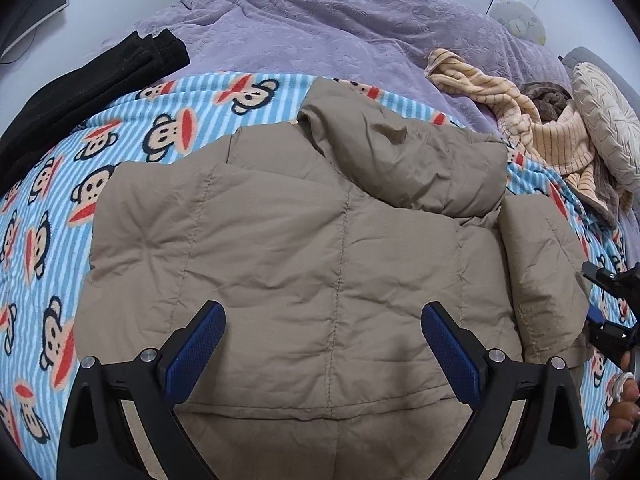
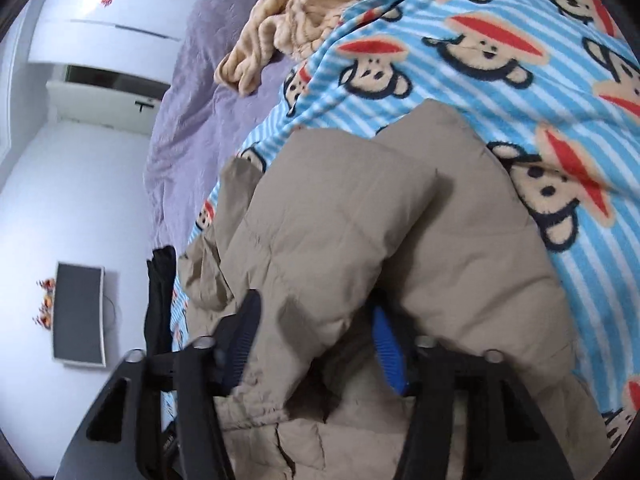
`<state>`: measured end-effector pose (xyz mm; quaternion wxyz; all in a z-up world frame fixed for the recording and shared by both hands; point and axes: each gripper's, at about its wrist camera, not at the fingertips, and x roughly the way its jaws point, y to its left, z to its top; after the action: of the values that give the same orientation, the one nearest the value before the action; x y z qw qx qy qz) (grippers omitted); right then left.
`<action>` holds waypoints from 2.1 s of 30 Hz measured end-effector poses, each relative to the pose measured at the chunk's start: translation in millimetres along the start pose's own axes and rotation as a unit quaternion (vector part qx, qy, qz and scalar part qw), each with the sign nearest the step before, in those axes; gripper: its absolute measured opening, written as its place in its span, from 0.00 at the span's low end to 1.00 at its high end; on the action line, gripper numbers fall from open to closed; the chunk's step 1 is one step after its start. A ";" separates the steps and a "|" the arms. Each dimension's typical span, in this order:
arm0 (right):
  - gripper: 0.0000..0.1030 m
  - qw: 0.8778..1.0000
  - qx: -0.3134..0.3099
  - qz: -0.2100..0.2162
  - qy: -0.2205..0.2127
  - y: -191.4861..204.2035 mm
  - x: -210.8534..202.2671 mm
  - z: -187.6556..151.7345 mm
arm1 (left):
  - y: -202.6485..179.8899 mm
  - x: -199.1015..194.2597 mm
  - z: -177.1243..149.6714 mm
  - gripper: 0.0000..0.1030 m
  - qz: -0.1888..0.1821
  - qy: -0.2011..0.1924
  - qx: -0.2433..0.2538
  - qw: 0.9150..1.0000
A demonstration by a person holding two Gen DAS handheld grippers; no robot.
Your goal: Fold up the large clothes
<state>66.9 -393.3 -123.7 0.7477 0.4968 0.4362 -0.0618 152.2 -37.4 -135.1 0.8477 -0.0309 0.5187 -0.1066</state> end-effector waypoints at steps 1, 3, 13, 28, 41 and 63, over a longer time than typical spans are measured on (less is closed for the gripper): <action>0.10 1.000 -0.004 -0.005 -0.004 3.8 1.7 2.6 | 1.9 -1.1 0.9 0.96 -0.004 -0.002 -0.001 1.000; 0.10 0.998 -0.053 -0.019 -0.019 26.8 2.6 1.4 | 8.8 -4.1 4.2 0.96 -0.024 -0.007 -0.006 1.000; 0.09 0.922 -0.381 -0.054 0.040 154.7 63.4 -102.5 | 64.4 -13.1 7.9 0.96 -0.093 0.009 -0.065 0.993; 0.74 0.895 -0.416 -0.098 0.128 126.4 61.0 -148.0 | 55.5 -11.8 3.8 0.96 -0.230 0.055 -0.066 0.969; 0.71 0.998 0.066 -0.020 0.015 -79.1 -61.5 -29.3 | 1.9 44.4 8.9 0.16 -0.208 0.113 -0.051 0.970; 0.43 0.990 -0.057 -0.100 0.078 -39.4 -24.1 -22.2 | 40.8 3.2 1.7 0.42 0.024 0.015 0.020 0.999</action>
<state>18.4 -403.5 -136.4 0.7288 0.4103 0.5434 -0.0724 161.1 1.6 -143.7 0.8426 -0.0001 0.5297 -0.0968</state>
